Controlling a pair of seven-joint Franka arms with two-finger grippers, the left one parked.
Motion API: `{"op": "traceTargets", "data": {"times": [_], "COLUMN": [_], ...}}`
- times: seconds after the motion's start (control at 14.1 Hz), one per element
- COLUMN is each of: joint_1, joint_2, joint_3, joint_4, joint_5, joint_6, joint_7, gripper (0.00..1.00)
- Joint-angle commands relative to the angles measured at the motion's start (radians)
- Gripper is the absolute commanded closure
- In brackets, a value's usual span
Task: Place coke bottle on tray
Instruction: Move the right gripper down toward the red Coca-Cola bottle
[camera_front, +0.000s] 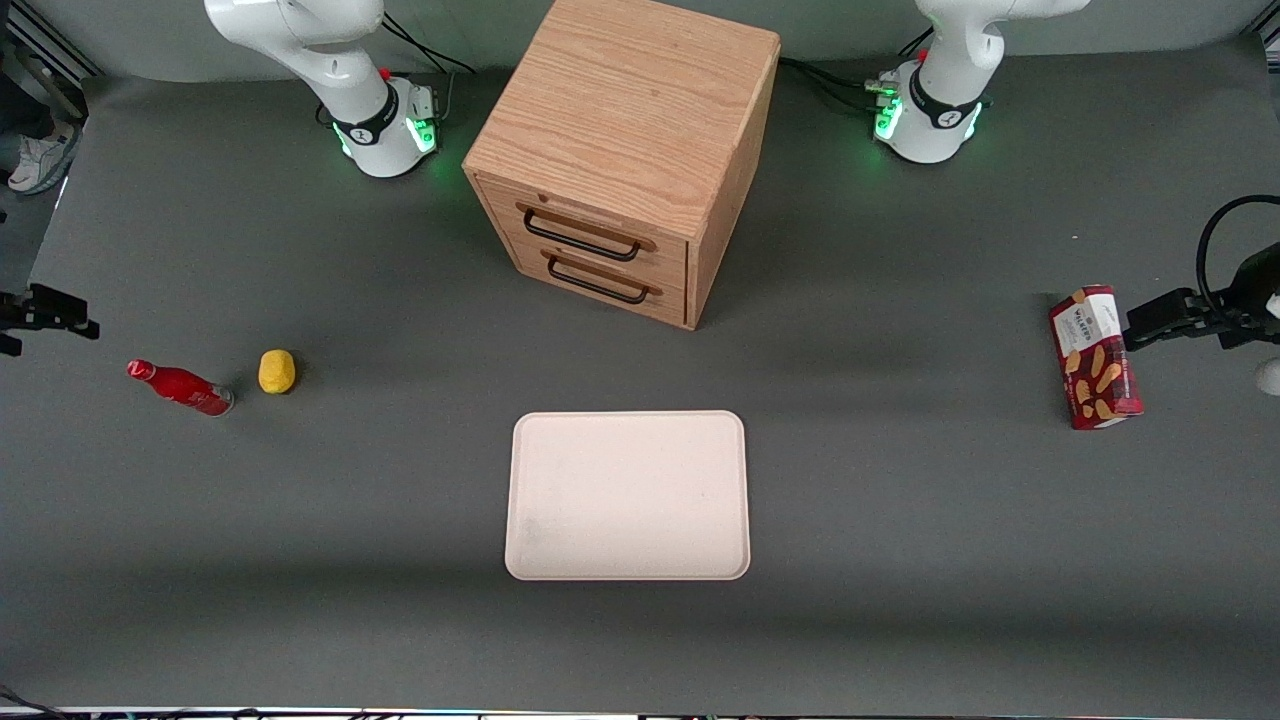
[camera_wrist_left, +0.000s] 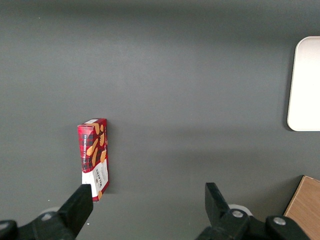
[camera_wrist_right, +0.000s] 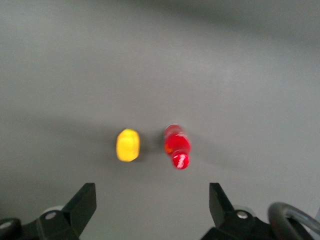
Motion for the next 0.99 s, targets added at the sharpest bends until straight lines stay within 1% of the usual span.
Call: {"op": "traceTargets", "data": {"times": [0.0,0.21,0.35,0.5,0.64,0.78,0.92], "joint_1": [0.01,0.01,0.008,0.008,0.008,0.007,0.007], "joint_2": [-0.014,0.001,0.014,0.046,0.072,0.093,0.115], "joint_3": [-0.032,-0.061,-0.067,-0.075,-0.083,-0.084,-0.097], "joint_4": [-0.128,-0.258,-0.311,-0.32,-0.32,-0.323,-0.331], "joint_5": [-0.017,0.017,0.056,0.116,0.161,0.182,0.184], "joint_6": [0.157,0.332,0.394,0.42,0.441,0.463,0.498], "joint_7": [-0.065,-0.116,-0.145,-0.212,-0.261,-0.295,-0.321], "gripper": [0.0,0.0,0.0,0.0,0.0,0.0,0.0]}}
